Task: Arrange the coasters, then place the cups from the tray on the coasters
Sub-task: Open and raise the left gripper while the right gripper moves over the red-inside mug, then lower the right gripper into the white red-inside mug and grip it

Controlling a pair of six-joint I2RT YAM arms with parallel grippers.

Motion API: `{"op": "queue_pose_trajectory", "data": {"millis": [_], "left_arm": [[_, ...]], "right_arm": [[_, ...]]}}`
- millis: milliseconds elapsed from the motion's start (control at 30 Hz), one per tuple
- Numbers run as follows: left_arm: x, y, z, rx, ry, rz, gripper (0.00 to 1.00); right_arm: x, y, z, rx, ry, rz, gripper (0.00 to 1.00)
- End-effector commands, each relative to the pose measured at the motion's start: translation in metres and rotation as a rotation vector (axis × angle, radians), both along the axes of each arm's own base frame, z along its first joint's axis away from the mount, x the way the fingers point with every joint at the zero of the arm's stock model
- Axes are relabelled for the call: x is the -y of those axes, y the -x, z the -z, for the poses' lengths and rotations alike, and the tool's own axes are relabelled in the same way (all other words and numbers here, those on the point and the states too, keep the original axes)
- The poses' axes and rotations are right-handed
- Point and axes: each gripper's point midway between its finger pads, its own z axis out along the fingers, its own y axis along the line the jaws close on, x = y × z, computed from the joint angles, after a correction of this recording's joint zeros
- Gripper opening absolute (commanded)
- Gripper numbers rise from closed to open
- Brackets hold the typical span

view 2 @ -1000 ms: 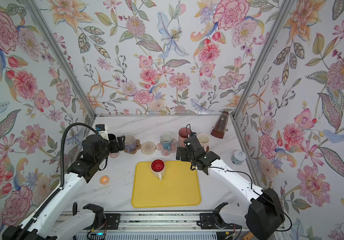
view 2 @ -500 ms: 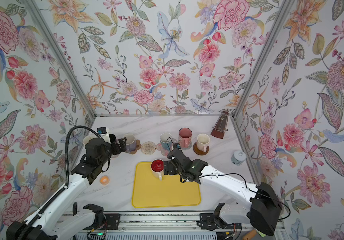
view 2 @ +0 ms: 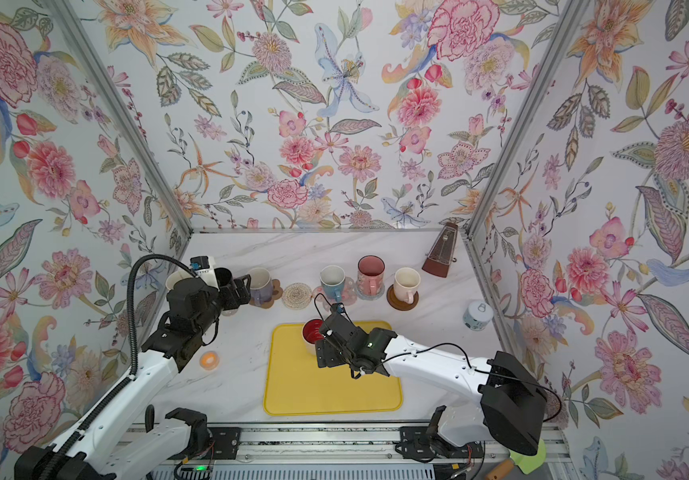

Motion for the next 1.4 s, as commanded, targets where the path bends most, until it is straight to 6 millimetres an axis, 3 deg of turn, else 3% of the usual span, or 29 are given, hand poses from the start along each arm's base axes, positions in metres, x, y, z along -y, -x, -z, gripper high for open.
{"op": "queue_pose_trajectory", "data": {"millis": [0,500,1000,1367], "left_arm": [[-0.002,-0.007,-0.020,0.058,0.055,0.007,0.99],[-0.011,0.018,-0.015,0.031,0.056,-0.010,0.99],[-0.017,0.037,0.001,-0.015,0.067,-0.034,0.99],[-0.017,0.042,0.005,-0.021,0.070,-0.036,0.99]], "right_arm": [[-0.006,0.003,0.010,-0.018,0.002,-0.006,0.90],[-0.019,-0.009,0.035,-0.008,0.130,-0.044,0.70],[-0.023,-0.014,0.048,-0.005,0.193,-0.080,0.39],[-0.023,-0.009,0.047,-0.013,0.189,-0.102,0.11]]}}
